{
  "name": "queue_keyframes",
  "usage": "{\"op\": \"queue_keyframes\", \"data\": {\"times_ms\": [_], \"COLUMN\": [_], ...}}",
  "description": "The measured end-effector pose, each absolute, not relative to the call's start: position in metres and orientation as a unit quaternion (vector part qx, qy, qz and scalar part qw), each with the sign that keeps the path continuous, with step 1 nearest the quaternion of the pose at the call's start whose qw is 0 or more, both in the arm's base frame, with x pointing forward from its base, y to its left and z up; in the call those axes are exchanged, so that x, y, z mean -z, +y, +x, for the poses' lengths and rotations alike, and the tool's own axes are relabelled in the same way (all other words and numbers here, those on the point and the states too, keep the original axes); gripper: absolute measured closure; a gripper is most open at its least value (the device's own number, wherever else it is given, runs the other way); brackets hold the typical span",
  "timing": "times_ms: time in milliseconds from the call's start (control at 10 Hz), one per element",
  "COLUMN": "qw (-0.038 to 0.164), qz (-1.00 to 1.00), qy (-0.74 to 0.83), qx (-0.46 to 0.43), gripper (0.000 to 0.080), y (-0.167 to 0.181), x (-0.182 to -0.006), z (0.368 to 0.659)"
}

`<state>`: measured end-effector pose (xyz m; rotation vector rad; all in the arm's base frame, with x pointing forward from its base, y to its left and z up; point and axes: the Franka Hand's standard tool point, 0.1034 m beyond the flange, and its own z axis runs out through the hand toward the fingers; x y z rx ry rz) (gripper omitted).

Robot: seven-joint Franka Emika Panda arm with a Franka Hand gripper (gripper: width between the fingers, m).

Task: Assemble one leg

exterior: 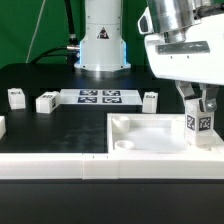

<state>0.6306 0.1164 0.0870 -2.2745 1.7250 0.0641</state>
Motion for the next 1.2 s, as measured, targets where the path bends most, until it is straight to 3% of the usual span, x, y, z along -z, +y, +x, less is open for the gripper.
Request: {"op": "queue_keyframes", "data": {"times_ms": [100,200,300,400,1000,1200], "qw": [0.143,0.143,0.14,0.135,0.112,0.105], "qz": [-0.801,-0.802,-0.831,-0.873,-0.986,-0.994], "qy": [0.581,0.579,0.538,0.468,0.127,0.025], "qx": [-0.019,-0.019,-0.021,-0.02,-0.007,0.034], "gripper": [0.0494,0.0298,0.0298,0.0176,0.0151,0.0151], "y": [0.117,0.117,0.119,0.121,0.125,0.127], "x": [-0.087,-0.087,-0.087,-0.088,-0.086,-0.088], "z": [0.631,0.63,0.629,0.628,0.633,0.637]}}
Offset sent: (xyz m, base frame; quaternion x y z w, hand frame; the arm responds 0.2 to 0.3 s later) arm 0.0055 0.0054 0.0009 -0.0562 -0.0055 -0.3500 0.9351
